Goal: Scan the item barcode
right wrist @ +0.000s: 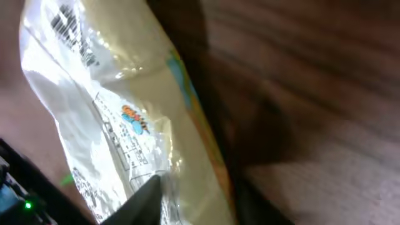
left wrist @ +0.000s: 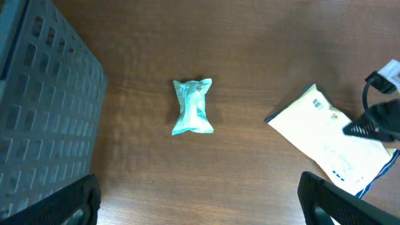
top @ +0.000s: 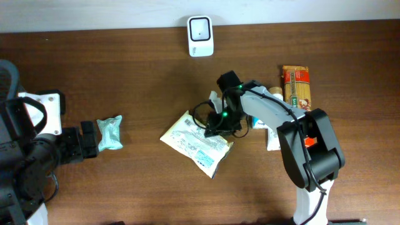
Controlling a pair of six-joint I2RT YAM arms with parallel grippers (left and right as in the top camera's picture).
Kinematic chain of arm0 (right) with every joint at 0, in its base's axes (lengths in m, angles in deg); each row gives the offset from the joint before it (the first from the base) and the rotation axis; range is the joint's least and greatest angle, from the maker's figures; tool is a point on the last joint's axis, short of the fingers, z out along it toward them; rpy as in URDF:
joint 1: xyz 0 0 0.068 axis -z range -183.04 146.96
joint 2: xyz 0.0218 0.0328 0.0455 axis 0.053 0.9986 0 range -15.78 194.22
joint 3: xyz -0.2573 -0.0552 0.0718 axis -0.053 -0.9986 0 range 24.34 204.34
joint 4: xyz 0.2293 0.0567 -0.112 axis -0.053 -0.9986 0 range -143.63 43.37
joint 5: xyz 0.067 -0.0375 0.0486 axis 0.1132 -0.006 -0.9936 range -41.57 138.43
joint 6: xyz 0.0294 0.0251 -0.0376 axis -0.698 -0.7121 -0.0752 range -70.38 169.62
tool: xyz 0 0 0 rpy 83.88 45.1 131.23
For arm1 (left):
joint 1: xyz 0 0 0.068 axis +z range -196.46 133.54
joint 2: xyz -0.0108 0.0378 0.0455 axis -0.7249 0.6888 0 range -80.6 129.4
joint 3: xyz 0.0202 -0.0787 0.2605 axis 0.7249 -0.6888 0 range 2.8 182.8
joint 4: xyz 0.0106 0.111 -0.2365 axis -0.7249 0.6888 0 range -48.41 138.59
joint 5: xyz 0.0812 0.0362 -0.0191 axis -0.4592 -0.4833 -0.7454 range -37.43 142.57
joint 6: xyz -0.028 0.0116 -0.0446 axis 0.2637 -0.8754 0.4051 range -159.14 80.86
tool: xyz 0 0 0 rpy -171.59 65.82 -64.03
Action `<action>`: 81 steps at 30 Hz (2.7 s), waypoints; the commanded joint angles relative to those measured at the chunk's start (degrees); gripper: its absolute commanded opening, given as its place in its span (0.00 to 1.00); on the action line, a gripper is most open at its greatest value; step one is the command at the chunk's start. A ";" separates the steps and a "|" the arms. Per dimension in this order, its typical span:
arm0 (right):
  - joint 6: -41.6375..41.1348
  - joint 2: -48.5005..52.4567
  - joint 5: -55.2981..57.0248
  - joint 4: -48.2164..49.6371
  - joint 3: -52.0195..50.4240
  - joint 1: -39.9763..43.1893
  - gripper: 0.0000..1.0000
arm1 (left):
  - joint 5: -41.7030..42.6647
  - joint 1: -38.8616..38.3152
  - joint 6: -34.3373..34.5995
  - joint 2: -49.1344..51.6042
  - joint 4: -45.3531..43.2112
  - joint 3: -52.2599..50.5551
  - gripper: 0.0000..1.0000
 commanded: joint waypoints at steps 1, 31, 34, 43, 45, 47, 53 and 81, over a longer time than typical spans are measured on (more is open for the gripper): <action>1.62 0.15 -0.13 4.85 -0.20 -0.35 0.17 | -0.42 0.20 -0.94 -0.07 0.00 0.26 0.99; -23.19 4.44 7.45 14.14 -0.72 -8.83 0.04 | -0.42 0.20 -0.94 -0.07 0.00 0.26 0.99; -14.19 3.96 -1.31 16.98 -0.35 -6.16 0.04 | -0.42 0.20 -0.94 -0.07 0.00 0.26 0.99; 19.78 -5.07 -2.73 -2.10 11.19 -2.21 0.04 | -0.39 0.20 -0.94 -0.07 0.00 0.26 0.99; 22.36 -5.07 -2.95 -6.10 13.68 -2.21 0.04 | -0.42 0.20 -0.94 -0.07 0.00 0.26 0.99; 25.79 -5.07 -8.13 -10.95 18.23 -2.10 0.04 | -0.42 0.20 -0.94 -0.07 0.00 0.26 0.99; 25.90 -5.07 -29.88 -23.96 35.21 8.33 0.04 | -0.42 0.20 -0.94 -0.07 0.00 0.26 0.99; 52.57 4.07 73.09 32.11 35.65 -2.62 0.04 | -0.42 0.20 -0.94 -0.07 0.00 0.26 0.99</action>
